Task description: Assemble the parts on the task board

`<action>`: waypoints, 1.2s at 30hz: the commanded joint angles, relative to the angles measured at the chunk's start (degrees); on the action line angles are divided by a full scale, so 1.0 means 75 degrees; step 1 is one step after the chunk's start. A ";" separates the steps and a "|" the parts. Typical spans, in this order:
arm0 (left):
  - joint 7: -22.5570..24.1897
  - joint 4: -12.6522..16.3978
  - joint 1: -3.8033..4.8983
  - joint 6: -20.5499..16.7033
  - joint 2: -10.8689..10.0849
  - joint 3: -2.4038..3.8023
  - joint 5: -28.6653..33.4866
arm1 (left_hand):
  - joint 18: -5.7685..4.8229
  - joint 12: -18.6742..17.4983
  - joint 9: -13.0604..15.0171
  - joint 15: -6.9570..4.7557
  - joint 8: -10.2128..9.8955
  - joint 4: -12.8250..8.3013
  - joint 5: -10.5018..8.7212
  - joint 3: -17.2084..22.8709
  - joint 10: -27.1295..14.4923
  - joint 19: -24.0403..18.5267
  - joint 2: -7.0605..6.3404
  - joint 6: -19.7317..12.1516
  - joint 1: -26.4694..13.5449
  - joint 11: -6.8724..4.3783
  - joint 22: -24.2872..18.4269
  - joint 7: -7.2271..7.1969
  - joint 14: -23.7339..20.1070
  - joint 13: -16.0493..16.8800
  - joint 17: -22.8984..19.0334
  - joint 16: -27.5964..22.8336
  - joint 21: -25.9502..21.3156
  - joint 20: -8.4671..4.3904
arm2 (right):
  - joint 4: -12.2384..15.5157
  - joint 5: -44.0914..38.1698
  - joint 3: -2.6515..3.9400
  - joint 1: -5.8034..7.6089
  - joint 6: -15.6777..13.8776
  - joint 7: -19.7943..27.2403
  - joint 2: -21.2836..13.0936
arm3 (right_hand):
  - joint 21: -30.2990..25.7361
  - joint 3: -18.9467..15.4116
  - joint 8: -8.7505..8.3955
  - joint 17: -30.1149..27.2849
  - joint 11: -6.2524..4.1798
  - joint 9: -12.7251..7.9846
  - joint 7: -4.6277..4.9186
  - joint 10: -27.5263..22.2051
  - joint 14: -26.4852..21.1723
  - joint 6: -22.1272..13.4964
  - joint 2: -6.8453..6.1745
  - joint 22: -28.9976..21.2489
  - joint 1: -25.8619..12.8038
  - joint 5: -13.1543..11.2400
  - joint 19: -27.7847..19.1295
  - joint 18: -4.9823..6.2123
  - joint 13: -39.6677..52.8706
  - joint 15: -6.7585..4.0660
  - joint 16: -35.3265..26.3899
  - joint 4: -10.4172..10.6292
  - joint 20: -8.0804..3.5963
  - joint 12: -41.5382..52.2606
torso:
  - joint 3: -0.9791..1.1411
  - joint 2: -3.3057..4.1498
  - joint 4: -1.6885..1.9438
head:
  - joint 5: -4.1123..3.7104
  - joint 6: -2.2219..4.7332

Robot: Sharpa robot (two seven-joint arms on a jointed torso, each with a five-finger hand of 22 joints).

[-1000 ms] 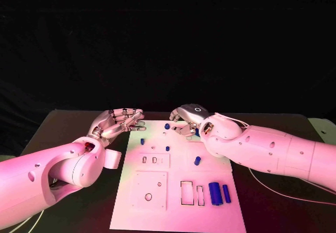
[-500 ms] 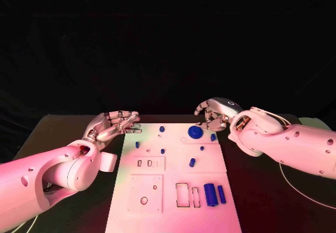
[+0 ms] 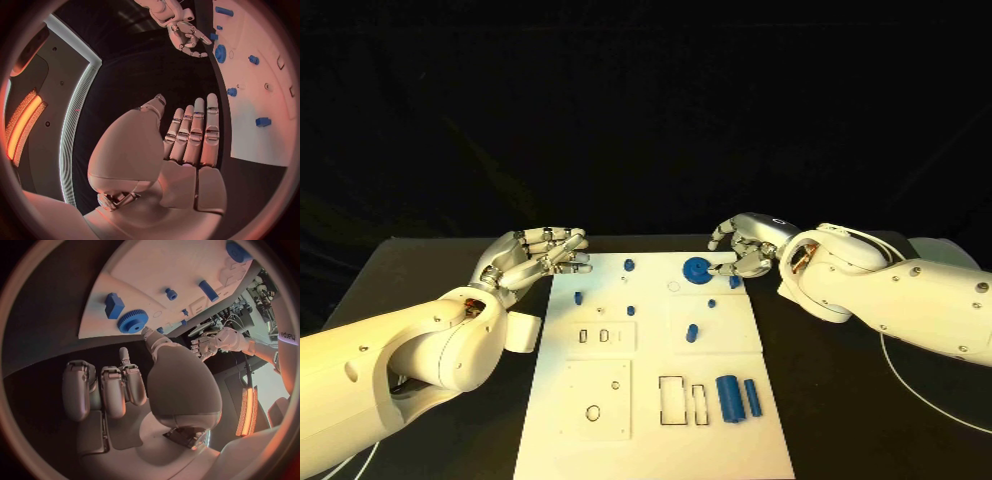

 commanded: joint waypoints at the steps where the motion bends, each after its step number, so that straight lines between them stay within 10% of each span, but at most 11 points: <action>1: 0.0048 0.0002 0.0008 0.0154 0.0021 0.0006 0.0032 | 0.0103 -0.0046 -0.0013 0.0014 -0.0049 0.0007 -0.0007 0.0035 -0.0031 0.0053 -0.0025 -0.0031 -0.0031 0.0028 -0.0010 0.0322 -0.0064 0.0012 0.0007 -0.0036 0.0009 0.0014 | -0.0081 0.0020 -0.0010 -0.0054 0.0295 -0.0040 0.0097 | 0.0047 -0.0045 0.0030 0.1293 0.0021 0.0008 0.0003 0.0098 0.0656 -0.0043 -0.0018 0.0508 0.0072 0.0031 0.0039 -0.0103 0.1058 0.0049 0.0045 -0.0011 0.0029 0.0019 | -0.0010 0.0005 0.0020 | -0.0002 -0.0020; 36: 0.0010 -0.0036 0.0007 0.0206 0.0031 0.0006 0.0032 | 0.0104 -0.0051 -0.0011 0.0014 -0.0048 0.0003 -0.0006 0.0041 -0.0022 0.0056 -0.0019 -0.0027 -0.0032 0.0026 -0.0015 0.0320 -0.0073 0.0015 0.0022 -0.0047 0.0005 0.0016 | -0.0630 -0.0737 -0.0042 -0.0216 0.0151 -0.0136 0.0730 | 0.0127 0.0254 0.0281 0.1420 -0.0020 0.0036 -0.0048 0.0235 0.0678 0.0287 0.0281 0.0654 0.0470 -0.0042 0.0108 -0.0128 0.1278 0.0027 0.0089 -0.0060 0.0026 0.0224 | -0.0001 0.0006 -0.0004 | 0.0054 -0.0077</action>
